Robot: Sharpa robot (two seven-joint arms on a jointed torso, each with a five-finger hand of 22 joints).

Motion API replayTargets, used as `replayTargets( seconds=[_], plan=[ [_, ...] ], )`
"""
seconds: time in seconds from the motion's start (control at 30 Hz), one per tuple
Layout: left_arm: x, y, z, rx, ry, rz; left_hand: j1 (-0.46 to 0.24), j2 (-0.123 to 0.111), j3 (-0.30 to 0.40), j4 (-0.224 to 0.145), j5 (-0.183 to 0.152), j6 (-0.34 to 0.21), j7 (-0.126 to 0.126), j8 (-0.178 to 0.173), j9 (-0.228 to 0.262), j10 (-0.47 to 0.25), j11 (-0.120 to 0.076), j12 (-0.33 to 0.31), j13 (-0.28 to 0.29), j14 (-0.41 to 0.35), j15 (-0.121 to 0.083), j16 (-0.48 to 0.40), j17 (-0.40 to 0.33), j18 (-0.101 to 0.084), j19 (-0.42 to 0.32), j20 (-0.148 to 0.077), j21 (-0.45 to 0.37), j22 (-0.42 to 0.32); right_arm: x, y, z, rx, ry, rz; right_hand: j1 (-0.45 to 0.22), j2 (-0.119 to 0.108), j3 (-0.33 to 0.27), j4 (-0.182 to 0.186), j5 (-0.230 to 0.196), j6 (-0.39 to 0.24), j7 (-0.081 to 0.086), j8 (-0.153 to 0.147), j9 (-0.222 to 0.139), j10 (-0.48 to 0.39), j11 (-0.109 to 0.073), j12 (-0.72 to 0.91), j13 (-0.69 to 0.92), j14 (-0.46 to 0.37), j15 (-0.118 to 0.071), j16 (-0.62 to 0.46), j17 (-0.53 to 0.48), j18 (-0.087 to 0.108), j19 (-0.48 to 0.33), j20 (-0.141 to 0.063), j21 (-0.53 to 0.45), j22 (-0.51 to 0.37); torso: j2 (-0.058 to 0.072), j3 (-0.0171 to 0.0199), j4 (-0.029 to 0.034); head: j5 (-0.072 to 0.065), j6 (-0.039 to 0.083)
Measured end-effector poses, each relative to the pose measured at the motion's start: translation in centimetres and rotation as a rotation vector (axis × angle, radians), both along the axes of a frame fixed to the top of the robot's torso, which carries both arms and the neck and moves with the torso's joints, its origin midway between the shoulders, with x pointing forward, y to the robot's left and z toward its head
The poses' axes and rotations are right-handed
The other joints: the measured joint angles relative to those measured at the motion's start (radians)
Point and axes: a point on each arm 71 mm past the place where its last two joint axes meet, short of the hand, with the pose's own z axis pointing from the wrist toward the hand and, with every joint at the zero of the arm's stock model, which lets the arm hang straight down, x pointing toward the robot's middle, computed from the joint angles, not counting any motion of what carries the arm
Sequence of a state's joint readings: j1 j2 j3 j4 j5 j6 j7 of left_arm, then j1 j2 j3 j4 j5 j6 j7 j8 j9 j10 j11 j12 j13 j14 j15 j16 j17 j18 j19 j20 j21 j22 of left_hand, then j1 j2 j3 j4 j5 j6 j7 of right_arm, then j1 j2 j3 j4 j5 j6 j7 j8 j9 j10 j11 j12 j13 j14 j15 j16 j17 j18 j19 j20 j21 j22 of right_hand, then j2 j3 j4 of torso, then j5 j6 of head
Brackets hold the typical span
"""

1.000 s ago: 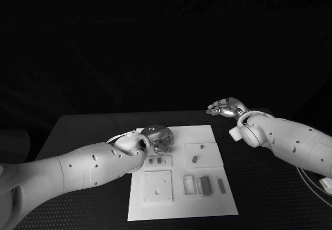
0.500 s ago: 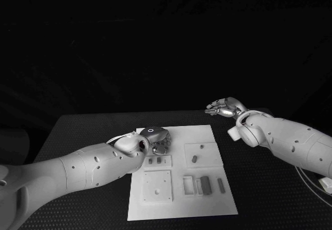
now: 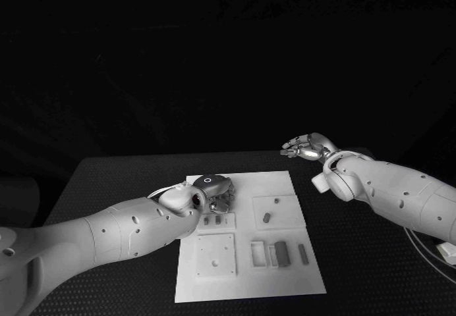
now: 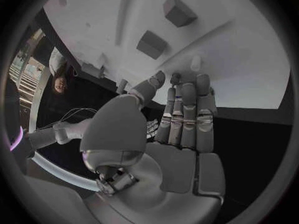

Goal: Assemble the parts on the task board

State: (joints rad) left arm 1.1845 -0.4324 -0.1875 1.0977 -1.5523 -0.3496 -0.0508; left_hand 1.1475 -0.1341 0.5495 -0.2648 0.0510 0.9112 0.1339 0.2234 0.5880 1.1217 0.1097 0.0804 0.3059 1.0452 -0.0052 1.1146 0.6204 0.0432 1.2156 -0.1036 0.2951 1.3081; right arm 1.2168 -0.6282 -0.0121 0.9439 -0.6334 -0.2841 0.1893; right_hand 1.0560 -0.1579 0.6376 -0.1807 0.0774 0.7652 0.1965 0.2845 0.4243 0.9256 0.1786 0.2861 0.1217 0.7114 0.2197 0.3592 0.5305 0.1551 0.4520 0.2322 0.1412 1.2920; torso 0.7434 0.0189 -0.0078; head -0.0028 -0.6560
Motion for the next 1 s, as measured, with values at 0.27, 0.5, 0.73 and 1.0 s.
replayTargets(
  seconds=[0.27, 0.5, 0.73, 1.0],
  plan=[
    [0.02, 0.08, -0.27, 0.010, 0.011, 0.016, 0.006, 0.017, 0.006, 0.000, 0.000, 0.014, 0.007, 0.005, -0.003, 0.018, -0.005, 0.000, 0.002, 0.004, -0.004, 0.008, 0.004, 0.002, 0.002, -0.002, 0.008, 0.000, -0.01, 0.00, 0.00, 0.000, 0.000, 0.001, 0.000, 0.000, 0.000, 0.000, 0.000, 0.000, 0.000, 0.000, -0.001, 0.000, 0.000, 0.000, 0.000, 0.000, 0.000, 0.000, 0.000, 0.000, 0.000, 0.000, -0.004, 0.000, 0.000, 0.0006, 0.0000, -0.001, -0.002],
    [0.14, 0.13, -0.28, 0.014, 0.013, 0.020, 0.010, 0.021, 0.009, -0.003, 0.000, 0.014, 0.007, 0.005, -0.007, 0.022, -0.008, -0.001, 0.003, 0.005, -0.005, 0.008, 0.004, 0.004, 0.004, 0.000, 0.008, 0.000, -0.02, 0.03, 0.01, 0.001, 0.000, 0.002, 0.000, 0.000, 0.000, 0.000, 0.000, 0.000, 0.000, 0.000, -0.001, 0.000, 0.000, 0.000, -0.001, 0.000, 0.000, 0.000, 0.001, 0.000, 0.000, 0.000, -0.004, 0.001, -0.001, 0.0007, 0.0003, -0.001, -0.003],
    [0.18, 0.11, -0.25, 0.018, 0.018, 0.019, 0.010, 0.030, 0.010, -0.005, 0.000, 0.014, 0.007, 0.005, -0.012, 0.021, -0.006, -0.008, -0.001, 0.009, -0.002, 0.016, 0.007, 0.004, 0.005, -0.002, 0.016, 0.000, -0.05, 0.09, 0.02, 0.002, 0.001, 0.004, 0.000, 0.000, 0.000, 0.000, 0.000, 0.000, 0.000, 0.000, -0.002, 0.000, 0.000, 0.000, -0.001, 0.000, 0.000, 0.000, 0.001, 0.000, 0.000, 0.000, -0.004, 0.002, 0.000, 0.0001, 0.0006, -0.003, -0.004],
    [0.44, 0.26, -0.21, 0.026, 0.020, 0.025, 0.017, 0.047, 0.015, -0.010, 0.000, 0.041, 0.002, 0.015, -0.016, 0.053, -0.017, 0.000, 0.006, 0.025, -0.011, 0.031, 0.010, 0.004, 0.018, -0.011, 0.035, 0.000, -0.06, 0.10, 0.02, 0.003, 0.001, 0.005, 0.000, 0.000, 0.000, 0.000, 0.000, 0.000, 0.000, 0.000, -0.002, 0.000, 0.000, 0.000, -0.001, 0.000, 0.000, 0.000, 0.002, 0.000, 0.000, 0.000, -0.004, 0.002, 0.000, -0.0004, 0.0009, -0.003, -0.007]
  ],
)
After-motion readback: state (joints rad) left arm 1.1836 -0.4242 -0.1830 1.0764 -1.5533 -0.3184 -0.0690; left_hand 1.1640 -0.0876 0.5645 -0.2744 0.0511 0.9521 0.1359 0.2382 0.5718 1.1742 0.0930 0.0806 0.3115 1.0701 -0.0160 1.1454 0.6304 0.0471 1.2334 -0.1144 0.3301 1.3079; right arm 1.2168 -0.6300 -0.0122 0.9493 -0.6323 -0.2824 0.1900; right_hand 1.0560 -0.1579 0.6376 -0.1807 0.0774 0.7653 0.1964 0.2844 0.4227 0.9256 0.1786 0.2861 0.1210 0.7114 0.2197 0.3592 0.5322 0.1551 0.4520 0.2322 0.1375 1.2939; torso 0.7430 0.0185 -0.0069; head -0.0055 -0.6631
